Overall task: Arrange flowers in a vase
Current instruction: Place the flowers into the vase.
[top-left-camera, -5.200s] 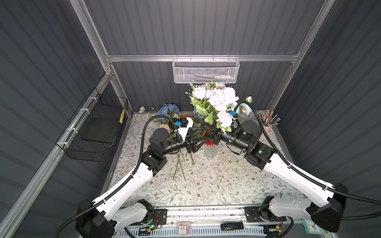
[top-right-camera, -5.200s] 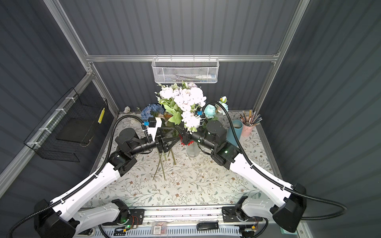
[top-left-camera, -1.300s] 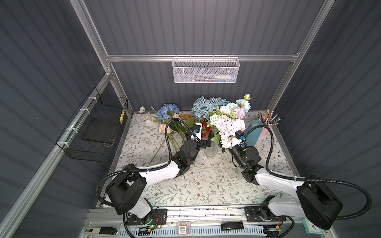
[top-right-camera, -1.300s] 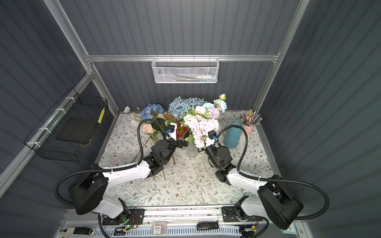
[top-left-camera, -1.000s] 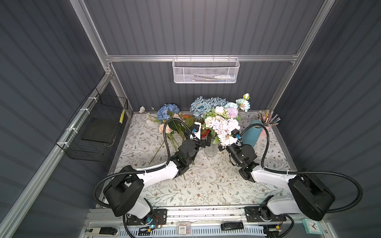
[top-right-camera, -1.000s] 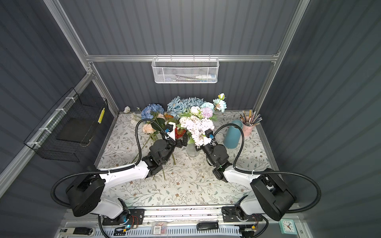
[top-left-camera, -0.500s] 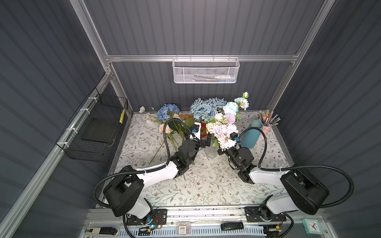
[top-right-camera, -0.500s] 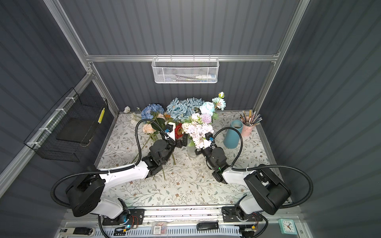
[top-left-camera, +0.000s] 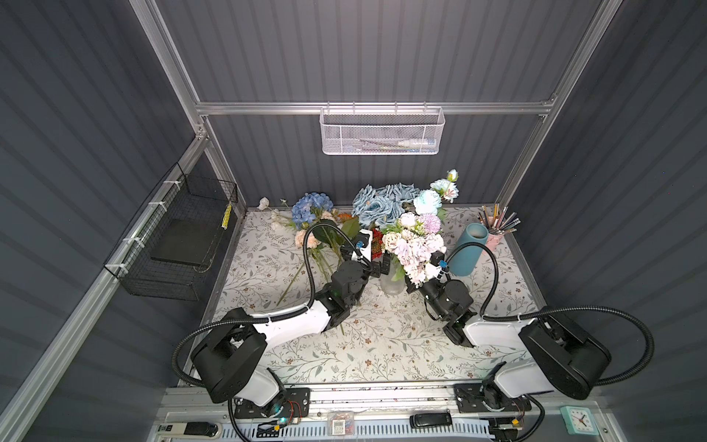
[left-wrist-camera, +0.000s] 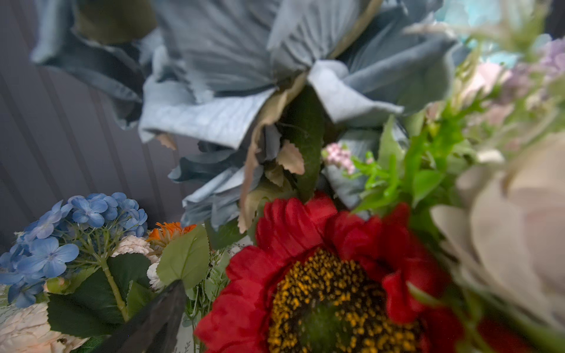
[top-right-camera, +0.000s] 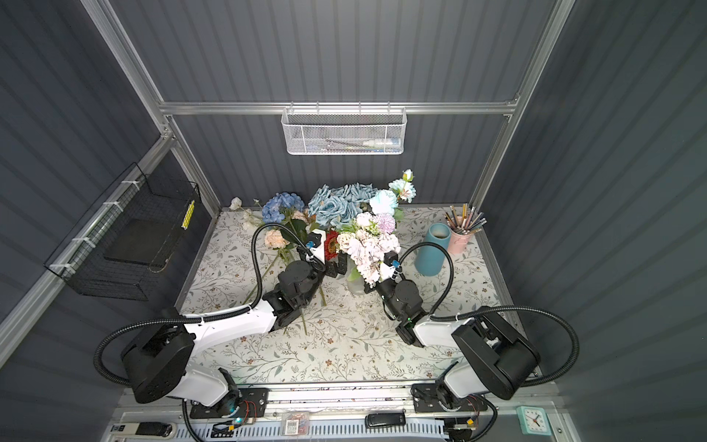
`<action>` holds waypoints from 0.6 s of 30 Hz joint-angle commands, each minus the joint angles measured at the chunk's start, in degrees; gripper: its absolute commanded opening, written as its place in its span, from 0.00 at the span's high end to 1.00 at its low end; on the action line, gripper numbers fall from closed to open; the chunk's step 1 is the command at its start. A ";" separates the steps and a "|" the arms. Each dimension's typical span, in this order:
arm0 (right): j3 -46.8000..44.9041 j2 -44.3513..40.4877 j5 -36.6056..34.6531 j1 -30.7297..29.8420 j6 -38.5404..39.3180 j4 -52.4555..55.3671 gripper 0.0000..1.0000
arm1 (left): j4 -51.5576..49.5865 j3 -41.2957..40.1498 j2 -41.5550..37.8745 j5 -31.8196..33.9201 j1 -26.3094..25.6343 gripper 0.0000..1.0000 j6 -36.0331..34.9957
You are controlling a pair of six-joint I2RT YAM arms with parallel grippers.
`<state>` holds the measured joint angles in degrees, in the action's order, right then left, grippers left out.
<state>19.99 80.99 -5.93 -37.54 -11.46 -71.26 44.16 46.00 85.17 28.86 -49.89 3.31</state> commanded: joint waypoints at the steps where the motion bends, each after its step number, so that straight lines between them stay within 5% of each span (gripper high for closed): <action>1: -2.26 -4.32 -0.25 -0.43 -0.23 7.55 0.55 | -0.22 -0.59 -1.66 0.09 0.32 0.00 0.64; 8: -3.26 -16.46 -0.61 -0.47 1.95 26.57 0.30 | 0.05 -0.65 -1.55 -0.03 0.32 0.00 0.99; 13: -5.22 -19.52 -1.33 -0.45 2.20 28.12 0.01 | -4.54 -1.75 -4.74 -0.01 0.32 0.00 3.22; 18: -3.30 -13.60 0.16 -0.49 1.80 24.96 0.01 | -15.27 -5.41 -13.80 -2.96 0.31 0.00 8.62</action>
<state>15.66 64.40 -6.35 -37.82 -9.87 -45.56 35.68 42.26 75.92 27.51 -49.89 7.84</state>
